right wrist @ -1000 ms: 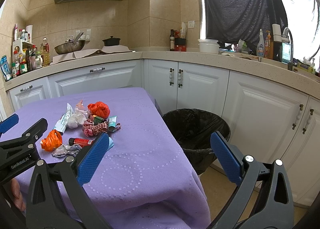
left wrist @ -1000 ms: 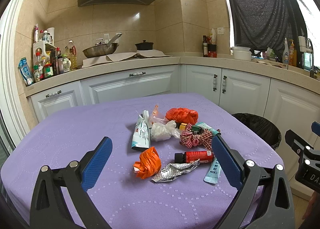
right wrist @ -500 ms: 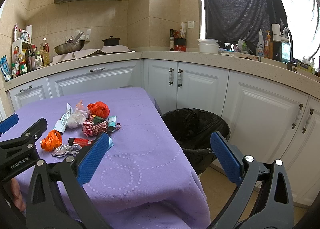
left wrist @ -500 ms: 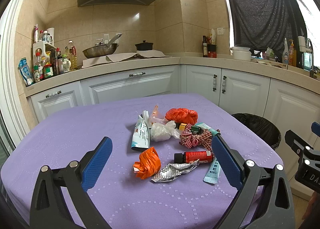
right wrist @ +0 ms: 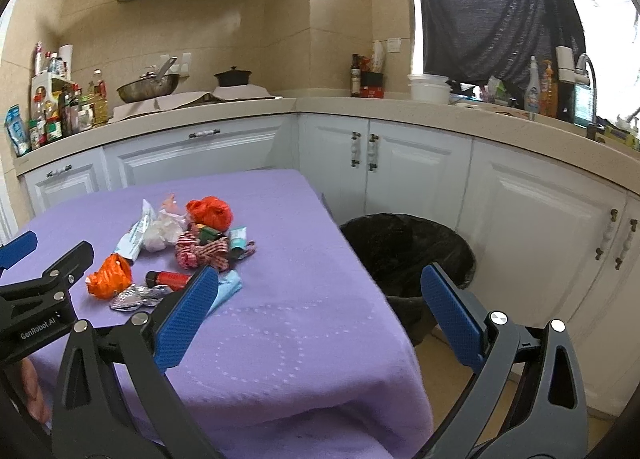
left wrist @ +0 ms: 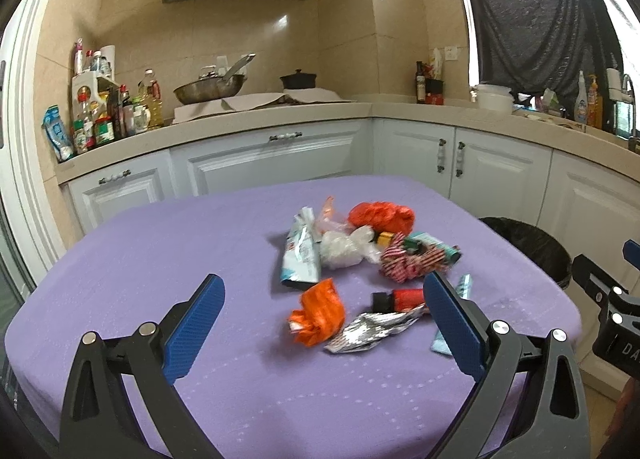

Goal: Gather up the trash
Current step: 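Grasp the orange plastic bag with the left tool while the right tool grasps the blue tube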

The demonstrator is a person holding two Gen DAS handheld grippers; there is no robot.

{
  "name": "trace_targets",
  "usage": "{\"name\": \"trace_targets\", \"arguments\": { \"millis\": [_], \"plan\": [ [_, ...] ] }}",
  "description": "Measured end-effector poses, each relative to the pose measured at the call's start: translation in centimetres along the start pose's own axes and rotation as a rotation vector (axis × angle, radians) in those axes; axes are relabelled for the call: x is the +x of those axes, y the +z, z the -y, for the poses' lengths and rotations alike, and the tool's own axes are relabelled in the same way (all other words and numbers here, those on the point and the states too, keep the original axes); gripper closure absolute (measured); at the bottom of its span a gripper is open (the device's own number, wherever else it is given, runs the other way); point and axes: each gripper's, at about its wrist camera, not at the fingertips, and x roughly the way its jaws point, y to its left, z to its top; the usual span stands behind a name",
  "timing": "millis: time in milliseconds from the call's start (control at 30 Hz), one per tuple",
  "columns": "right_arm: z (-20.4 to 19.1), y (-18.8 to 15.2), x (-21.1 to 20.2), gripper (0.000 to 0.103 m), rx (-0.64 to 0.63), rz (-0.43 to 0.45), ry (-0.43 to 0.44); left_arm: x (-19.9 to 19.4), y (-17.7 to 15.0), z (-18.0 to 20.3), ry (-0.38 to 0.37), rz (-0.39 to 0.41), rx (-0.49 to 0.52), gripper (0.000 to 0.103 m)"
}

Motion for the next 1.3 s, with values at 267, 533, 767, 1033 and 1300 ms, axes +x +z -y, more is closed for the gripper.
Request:
{"name": "trace_targets", "arguments": {
  "millis": [267, 533, 767, 1033, 1300],
  "plan": [
    [-4.1, -0.7, 1.9, 0.004, -0.057, -0.024, 0.101, 0.8, -1.0, -2.8, 0.048, -0.036, -0.023, 0.006],
    [-7.6, -2.1, 4.6, 0.007, -0.101, -0.076, 0.168, 1.6, -1.9, -5.2, 0.099, -0.059, -0.047, 0.006],
    [-9.3, -3.3, 6.9, 0.036, -0.136, -0.154, 0.186, 2.6, -2.4, -5.9, 0.095, -0.080, -0.070, 0.006],
    [-6.4, -3.9, 8.3, 0.049, -0.098, -0.191, 0.109, 3.6, -2.4, -4.1, 0.045, -0.093, -0.046, 0.006],
    [-6.1, -3.4, 8.0, 0.038, -0.051, -0.173, 0.163, 4.4, -2.2, -2.8, 0.031, -0.106, -0.021, 0.006]
  ]
}}
